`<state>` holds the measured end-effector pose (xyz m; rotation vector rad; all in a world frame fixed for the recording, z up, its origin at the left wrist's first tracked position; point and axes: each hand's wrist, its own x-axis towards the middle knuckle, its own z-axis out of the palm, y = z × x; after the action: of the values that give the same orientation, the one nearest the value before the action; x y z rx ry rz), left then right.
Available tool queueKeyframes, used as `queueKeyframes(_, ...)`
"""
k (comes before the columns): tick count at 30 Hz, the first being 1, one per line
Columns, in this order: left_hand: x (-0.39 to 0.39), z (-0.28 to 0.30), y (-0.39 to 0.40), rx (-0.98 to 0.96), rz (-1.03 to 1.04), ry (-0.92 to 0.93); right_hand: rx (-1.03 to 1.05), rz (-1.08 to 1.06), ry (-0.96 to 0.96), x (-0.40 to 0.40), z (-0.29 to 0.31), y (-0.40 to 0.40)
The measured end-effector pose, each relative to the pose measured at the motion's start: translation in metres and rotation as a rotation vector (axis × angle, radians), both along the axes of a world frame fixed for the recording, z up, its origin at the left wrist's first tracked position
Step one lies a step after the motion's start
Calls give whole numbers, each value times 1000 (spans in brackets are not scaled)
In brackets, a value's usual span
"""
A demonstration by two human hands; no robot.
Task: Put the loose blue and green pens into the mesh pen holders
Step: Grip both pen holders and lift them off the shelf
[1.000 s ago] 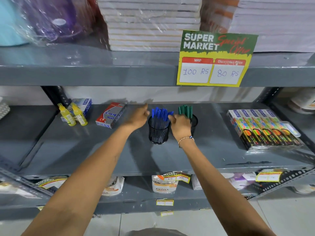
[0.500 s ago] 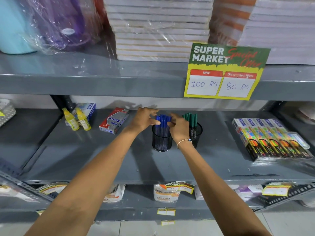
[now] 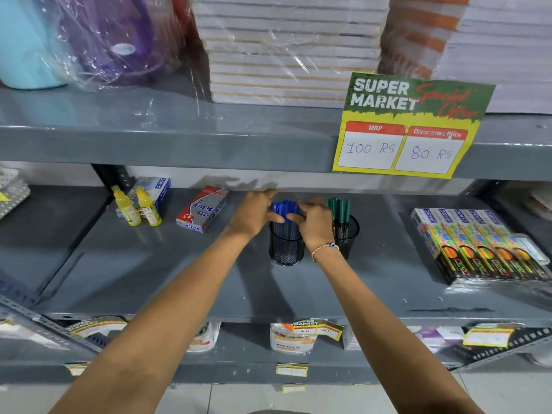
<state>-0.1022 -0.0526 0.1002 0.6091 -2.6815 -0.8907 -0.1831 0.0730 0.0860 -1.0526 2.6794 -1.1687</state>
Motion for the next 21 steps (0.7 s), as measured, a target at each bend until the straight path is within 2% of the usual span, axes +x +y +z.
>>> queueKeyframes(4, 12, -18, 2, -106, 110, -6, 77, 10, 137, -8, 7, 13)
queueKeyframes(7, 28, -41, -2, 10, 226, -77, -125, -157, 221, -21, 5, 43)
queueKeyframes(10, 41, -66, -1, 176, 116, -216, -392, -400, 43, -29, -21, 78)
queueKeyframes(12, 42, -77, 6, 293, 17, -260, -474, -367, -227, -28, -45, 95)
queueKeyframes(14, 37, -82, 16, 390, -2, -192, -381, -212, -422, -29, -65, 101)
queueKeyframes(15, 33, -82, 21, 423, -13, -129, -304, -143, -447, -30, -71, 101)
queueKeyframes(18, 22, -90, 36, 485, 40, 26, -178, -42, -366, -33, -78, 94)
queueKeyframes(21, 20, -95, 43, 482, 126, 64, -162, -67, -353, -35, -85, 92)
